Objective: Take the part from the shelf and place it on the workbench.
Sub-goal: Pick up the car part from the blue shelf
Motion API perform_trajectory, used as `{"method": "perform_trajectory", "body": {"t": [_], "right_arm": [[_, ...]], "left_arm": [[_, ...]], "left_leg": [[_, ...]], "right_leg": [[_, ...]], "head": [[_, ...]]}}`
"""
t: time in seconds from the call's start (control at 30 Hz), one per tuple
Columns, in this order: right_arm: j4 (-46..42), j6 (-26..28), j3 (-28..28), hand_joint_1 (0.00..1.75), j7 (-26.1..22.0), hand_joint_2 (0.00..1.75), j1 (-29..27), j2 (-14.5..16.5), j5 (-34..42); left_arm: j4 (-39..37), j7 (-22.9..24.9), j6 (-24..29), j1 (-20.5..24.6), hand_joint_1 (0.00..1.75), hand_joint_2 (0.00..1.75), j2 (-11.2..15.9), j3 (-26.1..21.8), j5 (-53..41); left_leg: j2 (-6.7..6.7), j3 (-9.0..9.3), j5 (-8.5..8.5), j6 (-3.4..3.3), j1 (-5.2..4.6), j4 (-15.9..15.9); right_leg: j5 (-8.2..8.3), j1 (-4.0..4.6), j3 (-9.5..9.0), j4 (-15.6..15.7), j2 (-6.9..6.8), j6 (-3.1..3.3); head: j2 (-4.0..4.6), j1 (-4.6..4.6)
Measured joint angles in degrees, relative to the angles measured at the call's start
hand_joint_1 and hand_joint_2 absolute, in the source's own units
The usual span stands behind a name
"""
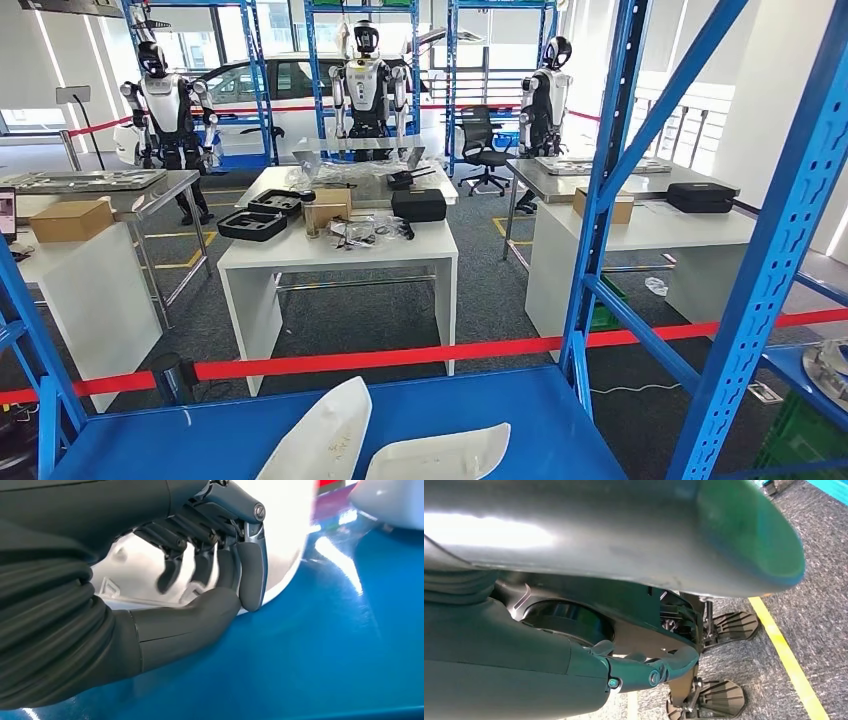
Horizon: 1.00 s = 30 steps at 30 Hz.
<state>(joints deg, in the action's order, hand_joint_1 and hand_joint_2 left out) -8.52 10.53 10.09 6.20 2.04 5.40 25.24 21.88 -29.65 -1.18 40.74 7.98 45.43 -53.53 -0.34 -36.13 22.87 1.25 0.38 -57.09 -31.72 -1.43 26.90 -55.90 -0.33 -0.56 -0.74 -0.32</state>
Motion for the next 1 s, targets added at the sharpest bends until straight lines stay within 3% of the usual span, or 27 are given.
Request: {"method": "perform_trajectory", "body": {"t": [0.13,0.27,0.43,0.47,0.57,0.6,1.0], "right_arm": [[0.0,0.0,0.1,0.0,-0.1,0.0,0.0,0.0,0.0],[0.0,0.0,0.1,0.0,-0.1,0.0,0.0,0.0,0.0],[0.0,0.0,0.1,0.0,-0.1,0.0,0.0,0.0,0.4],[0.0,0.0,0.1,0.0,-0.2,0.0,0.0,0.0,0.5],[0.0,0.0,0.1,0.0,-0.6,0.0,0.0,0.0,0.7],[0.0,0.0,0.1,0.0,-0.7,0.0,0.0,0.0,0.7],[0.0,0.3,0.1,0.0,-0.9,0.0,0.0,0.0,1.9]], "left_arm": [[-1.2,0.6,0.0,0.2,1.6,1.75,0.0,0.1,0.0],[-1.9,0.7,0.0,0.4,1.74,1.75,0.0,0.1,0.0],[-2.4,1.1,0.2,0.4,1.71,1.75,-0.2,0.1,-0.4],[-2.5,1.2,0.3,0.3,1.47,1.75,-0.3,0.1,-0.5],[-2.6,1.2,1.3,0.3,0.21,1.75,-0.5,0.1,-0.1],[-2.6,0.9,1.8,0.3,0.01,1.75,-0.5,0.1,0.4],[-2.4,-5.4,11.4,-0.6,0.0,1.75,-2.8,-5.0,9.8]], "left_leg": [[0.0,0.07,0.0,0.0,0.0,0.0],[0.0,0.16,0.0,0.01,0.0,0.0],[0.0,0.22,0.01,0.01,0.0,0.0],[0.0,0.22,0.0,0.01,0.0,0.0],[0.0,0.23,0.0,0.01,0.0,0.0],[0.0,0.23,0.0,0.01,0.0,0.0],[-0.03,0.23,0.0,0.01,0.0,0.0]], "right_leg": [[0.0,0.01,-0.06,0.0,0.0,0.0],[0.0,0.01,-0.15,0.0,0.0,0.0],[-0.01,0.01,-0.19,0.0,0.0,0.0],[0.0,0.01,-0.2,0.0,0.0,0.0],[0.0,0.0,-0.22,0.0,0.0,0.0],[0.0,0.0,-0.22,0.0,0.0,0.0],[0.0,-0.01,-0.22,0.0,-0.01,0.0]], "head": [[0.0,0.01],[0.0,0.01],[0.0,0.01],[0.0,0.01],[0.0,0.01],[0.0,0.01],[0.0,0.01]]}}
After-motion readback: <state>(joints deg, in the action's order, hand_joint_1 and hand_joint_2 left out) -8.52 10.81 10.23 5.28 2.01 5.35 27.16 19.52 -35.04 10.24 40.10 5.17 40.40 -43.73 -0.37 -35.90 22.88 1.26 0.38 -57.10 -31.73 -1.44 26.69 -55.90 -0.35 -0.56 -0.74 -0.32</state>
